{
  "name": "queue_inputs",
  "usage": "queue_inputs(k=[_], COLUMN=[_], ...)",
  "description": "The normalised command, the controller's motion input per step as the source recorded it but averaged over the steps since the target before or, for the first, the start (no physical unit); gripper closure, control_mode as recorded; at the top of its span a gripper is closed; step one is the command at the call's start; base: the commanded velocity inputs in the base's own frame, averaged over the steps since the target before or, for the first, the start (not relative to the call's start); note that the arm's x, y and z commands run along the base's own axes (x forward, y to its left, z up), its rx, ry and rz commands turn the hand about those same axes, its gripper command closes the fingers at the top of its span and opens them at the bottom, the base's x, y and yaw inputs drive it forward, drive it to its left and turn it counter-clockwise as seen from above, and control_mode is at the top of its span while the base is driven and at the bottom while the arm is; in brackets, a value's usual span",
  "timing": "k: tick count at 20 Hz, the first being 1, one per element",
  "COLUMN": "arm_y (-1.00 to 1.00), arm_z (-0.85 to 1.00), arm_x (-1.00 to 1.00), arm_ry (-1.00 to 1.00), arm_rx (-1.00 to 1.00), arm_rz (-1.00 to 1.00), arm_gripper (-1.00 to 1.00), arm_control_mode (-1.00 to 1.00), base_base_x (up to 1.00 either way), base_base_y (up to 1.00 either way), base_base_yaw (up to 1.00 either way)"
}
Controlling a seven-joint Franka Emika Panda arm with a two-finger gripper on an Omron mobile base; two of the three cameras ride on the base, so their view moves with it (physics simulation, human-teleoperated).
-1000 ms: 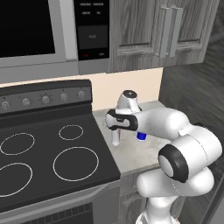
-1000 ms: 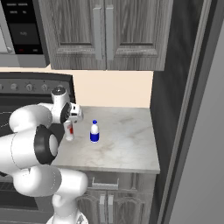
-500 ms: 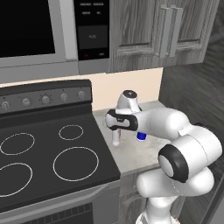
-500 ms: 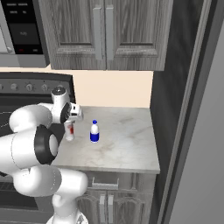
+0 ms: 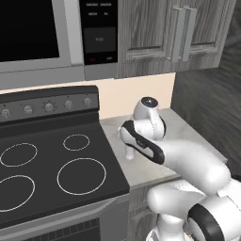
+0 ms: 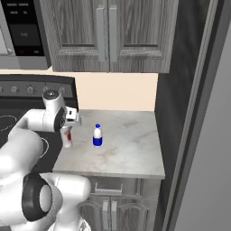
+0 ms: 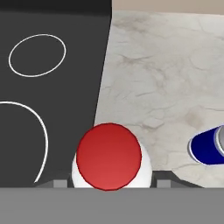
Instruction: Place the drinks on the dining counter in a tight cluster.
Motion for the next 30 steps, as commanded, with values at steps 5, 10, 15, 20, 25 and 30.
queue_inputs(k=[5, 10, 15, 20, 25, 30], arm_y=[-0.23, -0.44, -0.38, -0.16, 0.0, 0.0], arm_z=[0.96, 0.99, 0.71, 0.25, 0.0, 0.0], arm_x=[-0.73, -0.6, -0.86, -0.67, 0.0, 0.0], arm_ry=[0.01, 0.07, 0.06, 0.08, 0.0, 0.0], arm_rx=[-0.05, -0.03, 0.0, 0.0, 0.0, 0.0], arm_rz=[0.0, 0.0, 0.0, 0.0, 0.0, 0.0], arm_gripper=[1.0, 1.0, 1.0, 1.0, 1.0, 1.0], arm_control_mode=[-1.0, -1.0, -1.0, -1.0, -1.0, 1.0], base_base_x=[0.0, 0.0, 0.0, 0.0, 0.0, -0.02], base_base_y=[0.0, 0.0, 0.0, 0.0, 0.0, 0.0], base_base_yaw=[0.0, 0.0, 0.0, 0.0, 0.0, 0.0])
